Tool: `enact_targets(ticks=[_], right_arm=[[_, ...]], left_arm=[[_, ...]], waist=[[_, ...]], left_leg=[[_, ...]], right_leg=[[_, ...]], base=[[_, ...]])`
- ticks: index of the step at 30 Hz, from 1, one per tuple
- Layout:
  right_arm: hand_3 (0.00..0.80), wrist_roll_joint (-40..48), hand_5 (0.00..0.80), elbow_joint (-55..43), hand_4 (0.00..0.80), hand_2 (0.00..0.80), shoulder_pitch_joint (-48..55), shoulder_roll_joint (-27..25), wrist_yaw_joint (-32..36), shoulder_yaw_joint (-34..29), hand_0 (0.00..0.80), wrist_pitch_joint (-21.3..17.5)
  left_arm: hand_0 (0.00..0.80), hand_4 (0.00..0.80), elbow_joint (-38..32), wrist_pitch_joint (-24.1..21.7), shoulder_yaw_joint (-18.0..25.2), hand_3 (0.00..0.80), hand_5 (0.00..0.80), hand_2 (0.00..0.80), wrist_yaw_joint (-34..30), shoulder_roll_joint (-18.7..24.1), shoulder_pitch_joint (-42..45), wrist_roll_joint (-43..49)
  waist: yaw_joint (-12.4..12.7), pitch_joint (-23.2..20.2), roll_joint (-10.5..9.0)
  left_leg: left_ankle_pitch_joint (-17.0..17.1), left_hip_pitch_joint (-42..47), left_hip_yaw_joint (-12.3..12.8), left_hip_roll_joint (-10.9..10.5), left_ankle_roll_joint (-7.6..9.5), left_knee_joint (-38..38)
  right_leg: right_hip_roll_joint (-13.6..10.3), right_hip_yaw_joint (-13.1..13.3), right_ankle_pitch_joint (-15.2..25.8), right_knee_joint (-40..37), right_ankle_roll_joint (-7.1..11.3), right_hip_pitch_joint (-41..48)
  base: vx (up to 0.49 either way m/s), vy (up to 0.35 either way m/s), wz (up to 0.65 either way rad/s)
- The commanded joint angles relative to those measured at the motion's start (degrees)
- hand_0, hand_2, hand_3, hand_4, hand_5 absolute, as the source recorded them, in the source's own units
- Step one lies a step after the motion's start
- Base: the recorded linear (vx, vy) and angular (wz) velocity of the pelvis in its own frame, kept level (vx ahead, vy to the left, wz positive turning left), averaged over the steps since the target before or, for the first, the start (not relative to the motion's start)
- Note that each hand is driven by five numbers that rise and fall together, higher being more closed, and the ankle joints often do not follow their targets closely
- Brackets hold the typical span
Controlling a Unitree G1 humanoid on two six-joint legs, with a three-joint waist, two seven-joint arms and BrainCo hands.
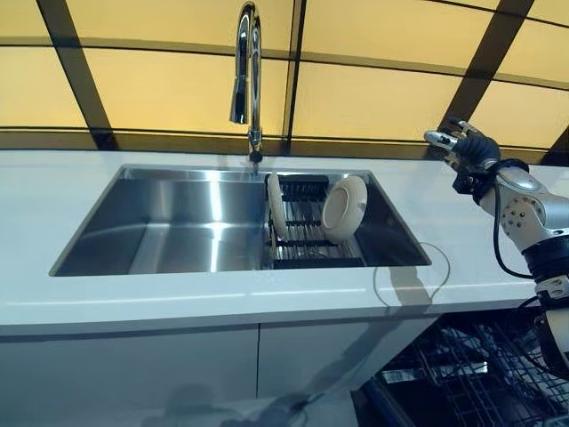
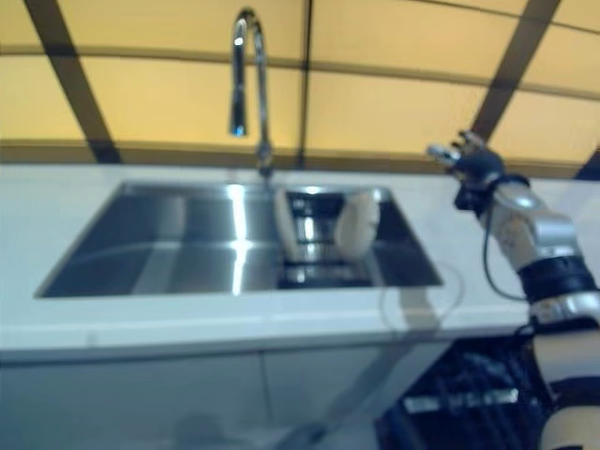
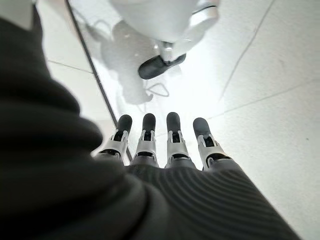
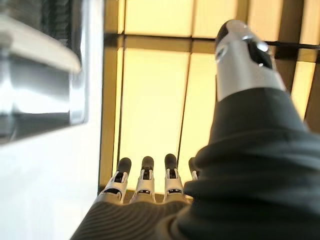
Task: Take plates into dishwasher
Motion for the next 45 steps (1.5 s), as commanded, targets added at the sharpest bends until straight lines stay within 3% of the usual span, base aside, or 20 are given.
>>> enact_targets(ticks=[1,6,14,18,27,45], right_arm=[[0.0,-2.44,0.0,3.0,0.0,0.0,-5.76,-4.54,0.66,1.68,0.0,-0.72],[0.0,-4.63,0.0,6.82,0.0,0.0,-8.46,-4.98,2.91,4.11,0.0,0.96],[0.0,-5.56,0.0,6.79,0.0,0.0,-9.66,-4.35,6.15,6.6,0.0,3.72],[0.0,-5.17,0.0,5.03,0.0,0.0,-8.76,-2.79,4.92,6.86,0.0,5.08],[0.0,-3.18,0.0,2.48,0.0,0.0,-7.97,0.19,2.33,6.16,0.0,3.29],[0.0,-5.62,0.0,-4.36,0.0,0.0,-8.99,5.25,-0.36,7.84,0.0,7.22]], left_arm=[[0.0,0.0,2.08,0.58,-0.81,0.0,0.0,0.0,0.2,0.96,-2.43,-1.25],[0.0,0.0,2.64,-0.47,-1.02,0.0,0.0,0.0,0.5,-0.62,-1.18,0.34],[0.0,0.0,2.93,-1.35,-0.77,0.0,0.0,0.0,1.06,-1.14,0.38,0.86],[0.0,0.0,2.37,-1.73,-1.1,0.0,0.0,0.0,0.9,-0.94,0.45,0.28],[0.0,0.0,1.48,-2.2,-1.73,0.0,0.0,0.0,1.73,-1.09,-1.47,-1.9],[0.0,0.0,1.14,-1.04,-1.94,0.0,0.0,0.0,2.98,-2.05,-1.35,-3.63]], waist=[[1.03,-1.88,0.54],[1.42,-2.37,0.27],[1.5,-2.12,0.44],[1.61,-1.2,0.58],[1.57,1.67,1.06],[2.15,2.99,0.99]], left_leg=[[-3.21,-1.42,-1.14,-1.48,-1.21,0.16],[-4.05,-1.35,-0.18,-1.62,-1.52,0.16],[-4.24,-1.38,0.91,-1.22,-2.07,0.16],[-4.02,-2.04,1.14,-0.96,-2.16,0.16],[-3.29,-4.28,1.29,-0.66,-2.4,0.16],[-3.06,-5.31,1.22,-0.52,-2.78,0.16]], right_leg=[[2.3,1.1,3.21,-3.44,0.55,1.63],[2.52,0.53,4.0,-7.5,0.51,3.8],[2.4,-0.36,3.51,-7.98,0.24,4.34],[2.27,-0.47,3.59,-7.47,0.33,3.38],[2.2,-0.81,3.7,-6.89,0.34,1.13],[2.08,-1.51,3.42,-7.32,0.24,0.89]], base=[[0.024,-0.09,0.05],[0.066,-0.06,0.09],[0.055,-0.018,-0.06],[0.01,-0.001,-0.01],[-0.036,-0.007,0.02],[0.006,0.001,0.0]])
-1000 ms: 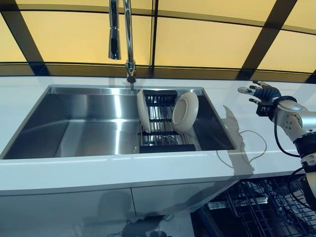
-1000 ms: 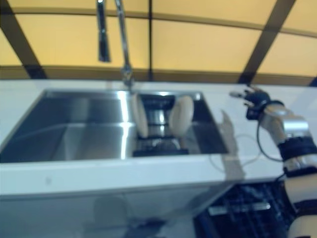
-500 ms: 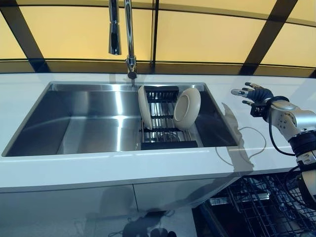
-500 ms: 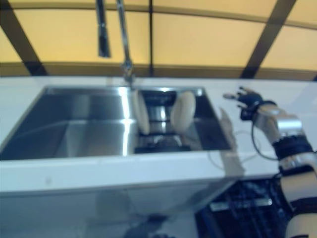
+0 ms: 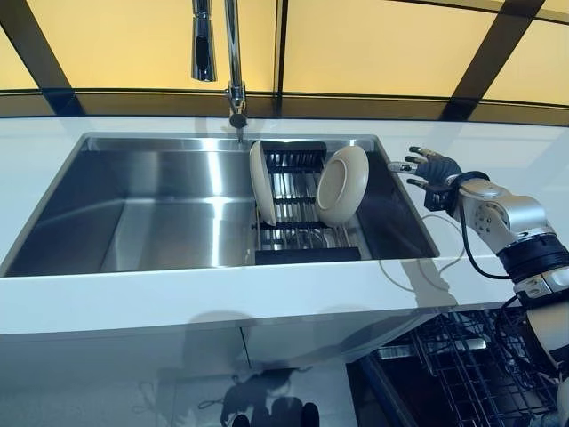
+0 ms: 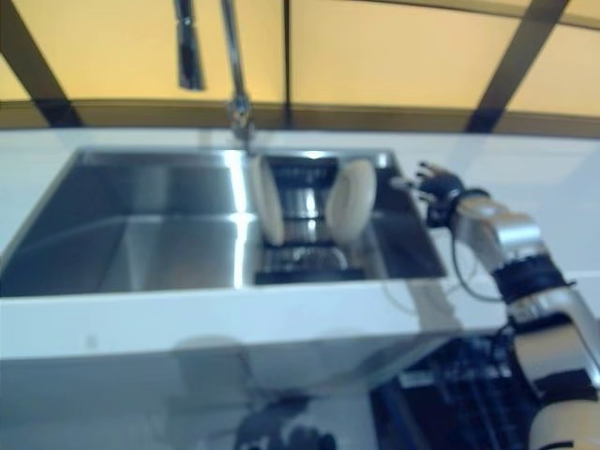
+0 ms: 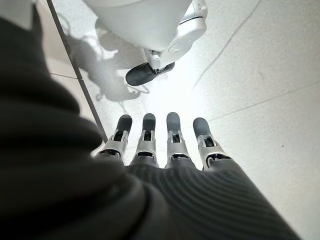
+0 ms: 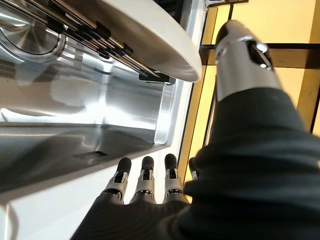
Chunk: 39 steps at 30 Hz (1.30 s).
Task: Take plates into dishwasher
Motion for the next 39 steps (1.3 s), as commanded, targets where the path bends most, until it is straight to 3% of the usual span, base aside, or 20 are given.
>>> enact_targets(ticks=[1,16,39], right_arm=[[0.0,-1.17,0.0,-0.68,0.0,0.0,-7.71,0.55,-1.89,1.45,0.0,-1.24],[0.0,-1.26,0.0,-1.13,0.0,0.0,-8.69,1.86,-3.09,1.97,0.0,-1.51],[0.0,-0.07,0.0,-1.01,0.0,0.0,-9.1,4.3,-3.34,3.06,0.0,1.18]], left_arm=[[0.0,0.0,1.59,0.81,-2.87,0.0,0.0,0.0,1.05,-0.01,-2.05,-1.69],[0.0,0.0,1.38,0.33,-3.42,0.0,0.0,0.0,1.88,-0.23,-2.66,-3.07],[0.0,0.0,0.57,0.29,-3.64,0.0,0.0,0.0,3.17,-0.92,-2.48,-6.21]], waist=[[2.1,-0.61,0.61],[2.49,0.98,0.78],[3.21,2.29,1.14]], left_leg=[[-2.54,-2.05,1.43,-0.68,0.3,0.03],[-2.48,-2.97,1.06,-0.73,0.18,0.03],[-2.32,-3.38,0.43,-0.92,0.08,0.03]], right_leg=[[1.07,-1.4,-4.03,1.11,3.24,0.2],[0.83,-2.03,-4.13,0.82,3.1,-0.25],[0.7,-2.87,-4.26,0.31,2.8,-0.12]], base=[[0.0,0.0,0.0],[0.0,0.001,0.0],[-0.001,0.004,0.01]])
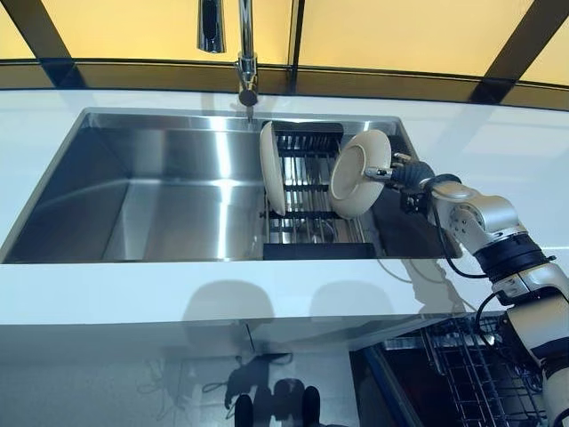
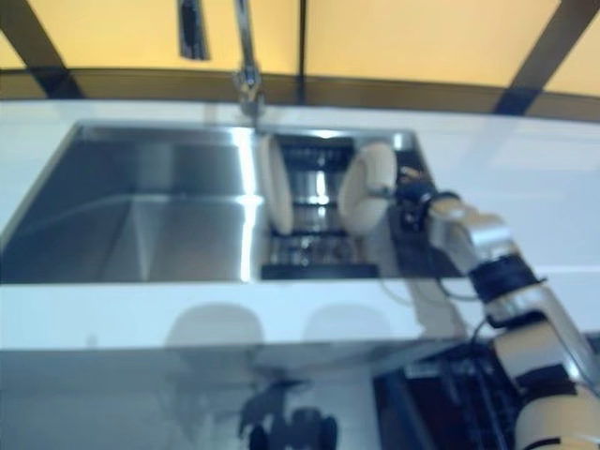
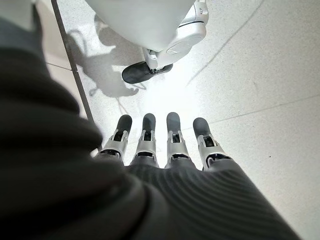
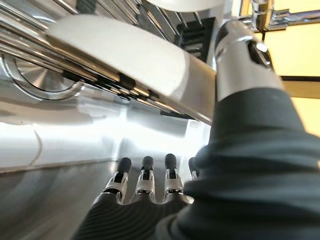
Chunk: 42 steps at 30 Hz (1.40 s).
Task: Take plates into dishwasher
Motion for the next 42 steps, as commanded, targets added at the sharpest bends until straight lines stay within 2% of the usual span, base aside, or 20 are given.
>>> enact_targets(ticks=[1,11,12,13,14,15,23,31,34,42], right_arm=[[0.0,0.06,0.0,0.68,0.0,0.0,-8.09,0.42,-0.85,1.04,0.0,-1.3],[0.0,-1.63,0.0,3.48,0.0,0.0,-9.89,0.96,-1.21,1.78,0.0,-0.15],[0.05,-2.36,0.05,3.92,0.05,0.05,-10.21,0.98,-1.38,1.87,0.05,-0.09],[0.204,-3.03,0.204,4.31,0.204,0.204,-10.62,0.94,-1.9,2.01,0.204,-0.04],[0.584,-4.41,0.584,5.23,0.584,0.584,-11.3,0.69,-2.09,2.34,0.584,-0.52],[0.8,-5.93,0.8,5.68,0.8,0.8,-11.82,0.46,-2.54,2.62,0.8,-1.15],[0.8,-15.09,0.8,11.31,0.8,0.8,-16.42,-2.99,-3.48,5.96,0.8,-1.07],[0.8,-15.54,0.8,13.49,0.8,0.8,-17.8,-4.7,-3.19,7.33,0.8,-2.79],[0.8,-14.84,0.8,12.69,0.8,0.8,-17.97,-5.23,-4.7,7.12,0.8,-4.0],[0.8,-16.56,0.8,9.26,0.8,0.8,-18.87,-8.33,-5.27,7.12,0.8,-4.16]], left_arm=[[0.0,0.0,2.27,0.35,-3.34,0.0,0.0,0.0,0.92,-0.63,-1.84,-1.92],[0.0,0.0,2.29,0.1,-2.47,0.0,0.0,0.0,3.46,-0.64,-1.44,-3.69],[0.0,0.0,2.31,0.17,-2.4,0.0,0.0,0.0,3.53,-0.58,-1.44,-3.91],[0.0,0.0,2.3,0.35,-2.33,0.0,0.0,0.0,3.51,-0.55,-1.36,-4.03],[0.0,0.0,2.35,0.39,-2.32,0.0,0.0,0.0,3.6,-0.66,-1.14,-3.99],[0.0,0.0,2.36,0.37,-2.32,0.0,0.0,0.0,3.72,-0.67,-0.99,-4.03],[0.0,0.0,2.38,1.0,-3.23,0.0,0.0,0.0,4.01,-0.64,-0.49,-3.49],[0.0,0.0,2.04,1.78,-4.39,0.0,0.0,0.0,4.07,-0.48,-0.27,-2.65],[0.0,0.0,1.98,2.15,-4.53,0.0,0.0,0.0,3.9,-0.14,0.02,-2.3],[0.0,0.0,2.37,2.25,-3.85,0.0,0.0,0.0,3.87,-0.17,0.94,-0.92]], waist=[[1.67,-0.45,0.8],[2.72,0.06,0.28],[2.81,0.07,0.25],[2.89,0.06,0.22],[3.04,0.03,0.17],[3.12,0.0,0.15],[3.89,-0.53,-0.25],[4.01,-1.78,-0.71],[3.8,-2.44,-0.99],[3.02,-5.08,-2.12]], left_leg=[[-2.5,-1.31,1.6,-0.82,0.11,-0.19],[-2.47,-1.49,0.98,-0.8,0.19,-0.19],[-2.48,-1.49,0.9,-0.8,0.21,-0.19],[-2.49,-1.49,0.85,-0.79,0.22,-0.19],[-2.47,-1.51,0.77,-0.82,0.23,-0.19],[-2.44,-1.55,0.71,-0.83,0.22,-0.19],[-2.7,-1.14,-0.03,-0.94,0.28,-0.19],[-3.15,-0.03,-0.16,-0.99,0.33,-0.19],[-3.38,0.78,-0.08,-0.92,0.24,-0.19],[-4.13,2.9,0.69,-0.74,0.04,-0.19]], right_leg=[[0.84,-1.82,-4.27,0.35,2.84,1.35],[0.88,-2.62,-4.24,0.45,2.83,1.35],[0.88,-2.72,-4.24,0.43,2.82,1.38],[0.87,-2.81,-4.23,0.38,2.82,1.41],[0.88,-2.91,-4.19,0.3,2.8,1.45],[0.91,-2.93,-4.17,0.26,2.78,1.45],[0.89,-3.39,-4.28,0.07,2.84,2.14],[0.98,-3.09,-4.5,-0.08,2.89,3.24],[1.1,-2.84,-4.6,-0.08,2.92,3.93],[1.28,-2.06,-4.98,-0.08,3.29,5.75]], base=[[0.0,0.0,0.0],[0.004,0.0,0.02],[0.016,-0.003,0.05],[0.0,0.0,0.0],[0.0,0.0,0.0],[0.0,0.0,0.0],[0.01,-0.006,0.07],[0.015,-0.008,0.02],[0.0,0.0,0.0],[0.008,-0.001,-0.02]])
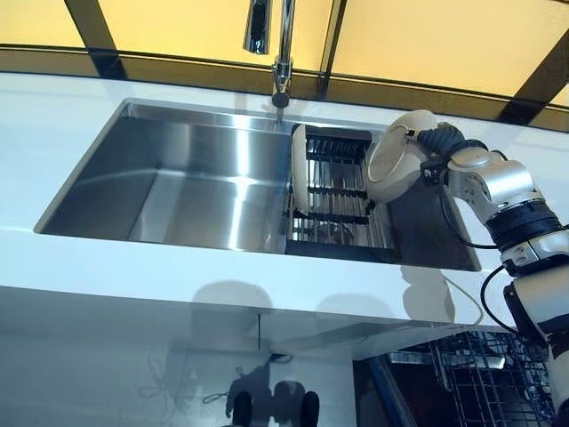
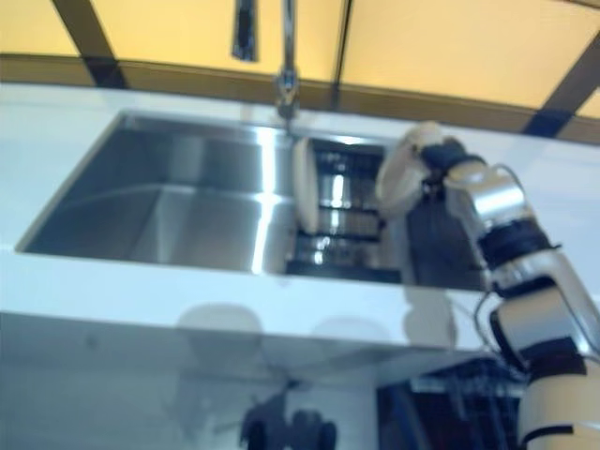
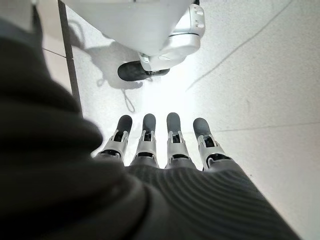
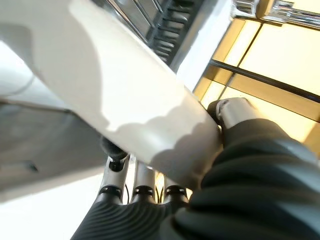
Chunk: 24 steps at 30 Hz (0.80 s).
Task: Take plates into dishwasher
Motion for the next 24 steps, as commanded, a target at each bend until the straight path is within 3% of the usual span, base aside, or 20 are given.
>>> enact_targets(ticks=[1,12,17,24], right_arm=[[0.8,-3.15,0.8,0.47,0.8,0.8,-8.11,-6.27,-2.73,4.38,0.8,-4.25],[0.8,-6.04,0.8,-0.94,0.8,0.8,-11.86,-10.2,0.37,6.86,0.8,-5.36],[0.8,-7.32,0.8,-0.96,0.8,0.8,-12.99,-14.41,2.03,9.06,0.8,-4.02],[0.8,-10.3,0.8,0.2,0.8,0.8,-12.08,-21.79,8.76,9.92,0.8,-6.2]], left_arm=[[0.0,0.0,2.72,0.7,-3.48,0.0,0.0,0.0,0.48,0.79,0.55,1.23],[0.0,0.0,3.87,0.22,-3.02,0.0,0.0,0.0,0.47,0.19,1.19,2.53],[0.0,0.0,3.63,0.28,-2.93,0.0,0.0,0.0,0.72,0.24,1.16,3.11],[0.0,0.0,3.03,0.52,-2.41,0.0,0.0,0.0,0.25,0.59,1.25,3.49]], waist=[[0.11,-6.05,-0.17],[-1.64,-9.76,-1.2],[-3.34,-11.06,-1.39],[-6.24,-12.51,-0.94]], left_leg=[[-4.94,0.98,2.65,-0.66,0.14,-0.16],[-5.9,3.26,4.63,-0.43,0.05,-0.16],[-6.22,3.98,6.42,-0.27,0.08,-0.16],[-6.61,4.76,8.54,0.21,-0.07,-0.16]], right_leg=[[1.39,0.09,-5.01,-0.07,3.27,3.06],[1.67,2.14,-5.29,-0.07,3.57,4.66],[2.13,4.45,-4.7,-0.07,3.94,4.47],[2.81,7.13,-4.32,-0.07,3.93,4.42]], base=[[0.01,0.001,-0.05],[-0.022,0.009,-0.09],[-0.046,-0.009,-0.22],[-0.039,-0.014,-0.2]])
